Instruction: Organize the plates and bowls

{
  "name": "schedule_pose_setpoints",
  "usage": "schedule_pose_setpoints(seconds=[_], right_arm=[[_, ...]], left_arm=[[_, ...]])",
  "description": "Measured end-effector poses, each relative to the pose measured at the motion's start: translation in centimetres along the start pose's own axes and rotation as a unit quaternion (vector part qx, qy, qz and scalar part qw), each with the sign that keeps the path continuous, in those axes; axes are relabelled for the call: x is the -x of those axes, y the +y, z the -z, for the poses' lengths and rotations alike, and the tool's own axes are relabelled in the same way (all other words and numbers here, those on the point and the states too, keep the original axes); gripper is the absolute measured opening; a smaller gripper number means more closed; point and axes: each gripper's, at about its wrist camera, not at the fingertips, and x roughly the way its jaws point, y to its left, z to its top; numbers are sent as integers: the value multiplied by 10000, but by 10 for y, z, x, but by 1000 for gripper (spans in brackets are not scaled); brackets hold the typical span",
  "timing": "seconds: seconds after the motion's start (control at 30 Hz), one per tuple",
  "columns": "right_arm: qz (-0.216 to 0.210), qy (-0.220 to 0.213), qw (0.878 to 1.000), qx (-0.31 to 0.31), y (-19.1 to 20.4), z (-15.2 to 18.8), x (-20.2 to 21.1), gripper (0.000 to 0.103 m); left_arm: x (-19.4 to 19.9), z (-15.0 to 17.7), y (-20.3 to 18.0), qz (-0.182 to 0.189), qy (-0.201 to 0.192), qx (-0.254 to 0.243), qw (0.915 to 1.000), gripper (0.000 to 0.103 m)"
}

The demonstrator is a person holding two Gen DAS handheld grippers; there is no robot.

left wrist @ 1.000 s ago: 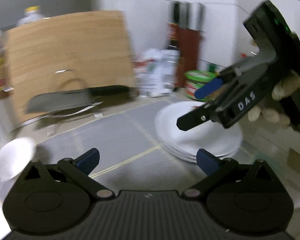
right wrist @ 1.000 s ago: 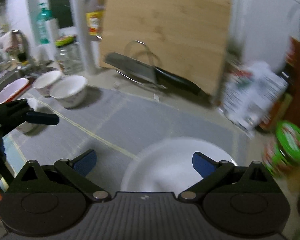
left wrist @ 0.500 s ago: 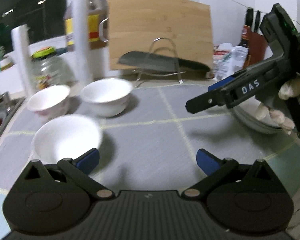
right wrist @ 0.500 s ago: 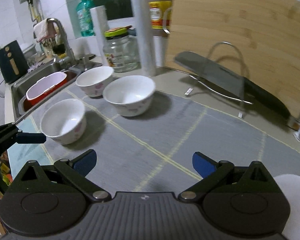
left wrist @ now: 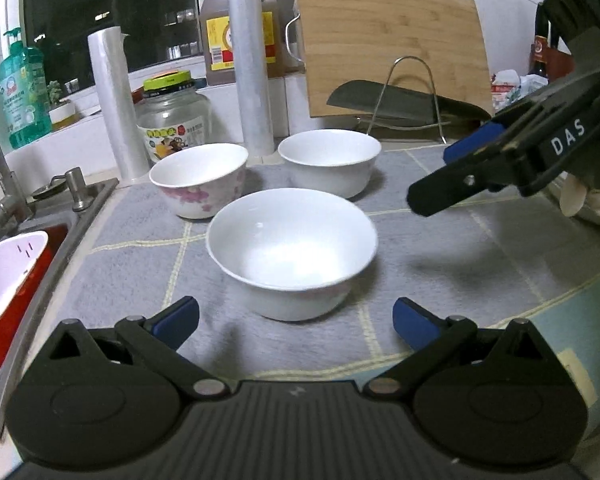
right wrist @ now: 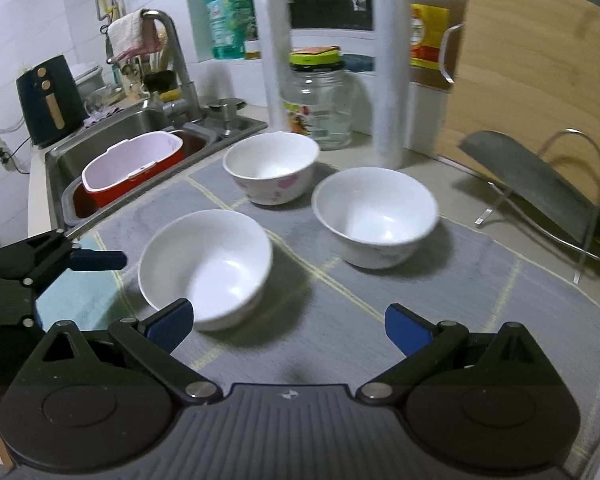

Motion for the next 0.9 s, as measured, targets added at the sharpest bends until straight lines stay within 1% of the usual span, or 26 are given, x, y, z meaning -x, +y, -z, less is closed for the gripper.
schedule_pose_setpoints(seconds=[0.3, 0.43, 0.5, 0.57, 0.63, 0.83, 0.9], right_arm=[[-246, 135, 9996, 81, 26, -16, -36, 103], [-299, 208, 9993, 72, 30, -22, -49, 103], [-368, 235, 9990, 8, 29, -24, -55, 98], [-403, 298, 9987, -30, 28, -26, -61, 91], [-402, 334, 9986, -25, 28, -27, -65, 87], [-511, 394, 9979, -5, 28, -29, -71, 81], [-553, 403, 9977, 19, 28, -30, -72, 81]], left_arm=[[-17, -1, 15, 307, -138, -345, 9988, 101], [-19, -1, 22, 451, -193, -388, 9980, 99], [-20, -2, 26, 539, -215, -391, 9976, 93], [-22, -2, 28, 599, -213, -398, 9972, 92], [-22, -2, 28, 653, -241, -421, 9967, 90], [-23, -5, 26, 752, -288, -558, 9952, 88], [-23, -5, 26, 760, -295, -594, 9949, 88]])
